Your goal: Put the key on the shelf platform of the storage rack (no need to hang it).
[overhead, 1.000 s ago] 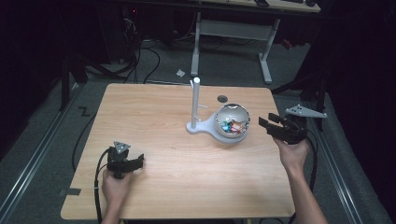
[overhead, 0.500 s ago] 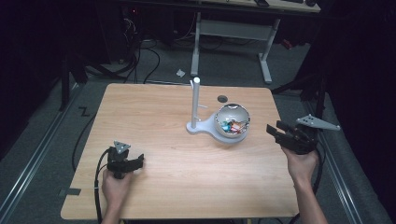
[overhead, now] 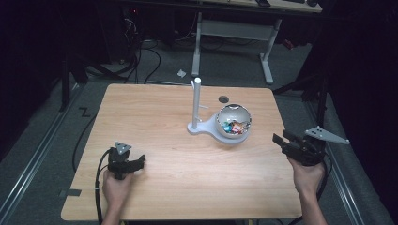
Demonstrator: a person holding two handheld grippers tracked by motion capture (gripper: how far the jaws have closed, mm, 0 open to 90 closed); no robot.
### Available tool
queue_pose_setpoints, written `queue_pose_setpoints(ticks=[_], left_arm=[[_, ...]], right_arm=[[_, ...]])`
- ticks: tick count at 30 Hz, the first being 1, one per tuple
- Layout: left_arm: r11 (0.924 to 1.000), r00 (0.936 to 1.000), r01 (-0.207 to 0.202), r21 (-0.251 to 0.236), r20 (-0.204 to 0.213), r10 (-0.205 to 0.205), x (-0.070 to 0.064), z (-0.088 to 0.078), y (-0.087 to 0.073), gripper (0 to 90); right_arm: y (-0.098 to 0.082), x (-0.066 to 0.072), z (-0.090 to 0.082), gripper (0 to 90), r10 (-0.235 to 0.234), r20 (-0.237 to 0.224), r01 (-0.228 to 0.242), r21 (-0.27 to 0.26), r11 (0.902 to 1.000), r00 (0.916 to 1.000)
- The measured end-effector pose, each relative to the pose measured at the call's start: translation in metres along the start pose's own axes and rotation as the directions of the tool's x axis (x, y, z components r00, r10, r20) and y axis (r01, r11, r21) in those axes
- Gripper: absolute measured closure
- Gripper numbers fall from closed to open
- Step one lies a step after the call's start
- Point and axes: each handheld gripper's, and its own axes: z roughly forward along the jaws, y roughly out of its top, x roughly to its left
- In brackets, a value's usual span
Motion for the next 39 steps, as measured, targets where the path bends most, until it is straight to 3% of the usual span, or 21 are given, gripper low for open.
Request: queue_pose_setpoints(ticks=[21, 39], left_arm=[[1.0000, 1.0000, -0.001, 0.001, 0.001, 0.001, 0.000, 0.000, 0.000, 21.6], [1.0000, 1.0000, -0.003, 0.002, 0.000, 0.003, 0.000, 0.000, 0.000, 21.4]], right_arm=[[-0.027, 0.009, -0.002, 48.0, 0.008, -0.009, -0.008, 0.006, 1.0000, 0.9999], [-0.050, 0.017, 0.017, 45.7, -0.009, -0.013, 0.009, 0.059, 0.9982, 0.9999]])
